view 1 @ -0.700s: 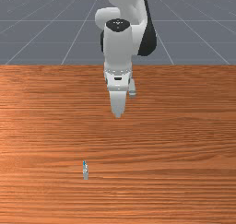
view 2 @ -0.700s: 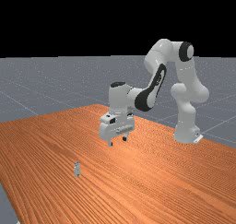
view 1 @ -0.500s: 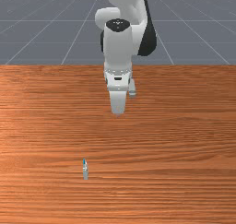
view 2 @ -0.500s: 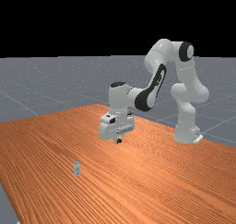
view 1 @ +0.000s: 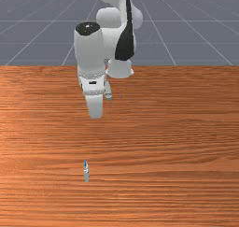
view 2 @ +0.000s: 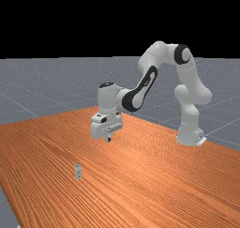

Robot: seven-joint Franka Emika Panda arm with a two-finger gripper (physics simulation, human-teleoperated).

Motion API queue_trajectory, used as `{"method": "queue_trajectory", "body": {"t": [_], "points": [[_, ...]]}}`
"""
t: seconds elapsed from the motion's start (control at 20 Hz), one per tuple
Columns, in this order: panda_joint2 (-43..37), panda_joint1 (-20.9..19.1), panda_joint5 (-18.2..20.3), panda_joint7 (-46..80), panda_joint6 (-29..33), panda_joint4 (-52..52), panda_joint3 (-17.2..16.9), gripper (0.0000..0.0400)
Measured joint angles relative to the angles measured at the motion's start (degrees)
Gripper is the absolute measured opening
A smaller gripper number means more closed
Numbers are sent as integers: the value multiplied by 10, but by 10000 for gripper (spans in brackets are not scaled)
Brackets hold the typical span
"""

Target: Rotate the USB body for 90 degree with plug right ward

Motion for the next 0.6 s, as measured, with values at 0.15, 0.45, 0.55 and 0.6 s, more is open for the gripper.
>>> {"method": "queue_trajectory", "body": {"t": [0.15, 0.45, 0.55, 0.6], "points": [[32, -65, 8, -93, -21, 53, -15, 0], [173, -70, 13, -28, -144, 298, -31, 0], [253, -81, 14, -38, -209, 439, -30, 0], [275, -94, 14, -51, -230, 480, -31, 0]]}}
